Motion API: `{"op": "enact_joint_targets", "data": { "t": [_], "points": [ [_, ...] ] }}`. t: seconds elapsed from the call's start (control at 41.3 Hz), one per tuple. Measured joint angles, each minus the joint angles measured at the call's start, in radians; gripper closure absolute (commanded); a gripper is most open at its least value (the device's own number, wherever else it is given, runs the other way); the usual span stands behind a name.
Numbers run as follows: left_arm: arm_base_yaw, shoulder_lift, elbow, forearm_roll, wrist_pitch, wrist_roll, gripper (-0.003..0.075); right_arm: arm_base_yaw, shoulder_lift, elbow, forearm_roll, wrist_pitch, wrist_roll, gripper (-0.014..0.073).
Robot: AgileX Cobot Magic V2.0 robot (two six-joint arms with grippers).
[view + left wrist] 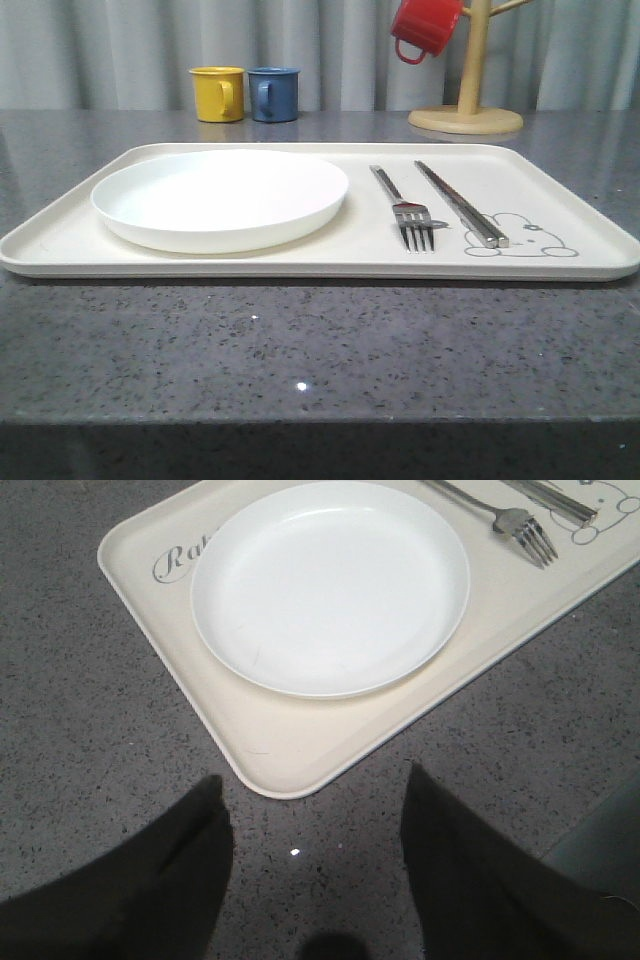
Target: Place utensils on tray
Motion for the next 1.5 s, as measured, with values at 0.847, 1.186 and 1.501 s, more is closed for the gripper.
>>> {"op": "enact_joint_targets", "data": {
  "t": [0.847, 1.186, 1.501],
  "points": [
    [0.000, 0.000, 0.000, 0.000, 0.000, 0.000, 0.0353, 0.311, 0.036, -0.021, 0.255, -0.063, 0.052, 0.0559],
    [0.000, 0.000, 0.000, 0.000, 0.000, 0.000, 0.0353, 0.311, 0.048, -0.021, 0.256, -0.080, 0.052, 0.0293],
    [0.000, 0.000, 0.000, 0.000, 0.000, 0.000, 0.0353, 0.317, -0.154, -0.019, 0.256, -0.045, -0.094, 0.0295]
  ]
}}
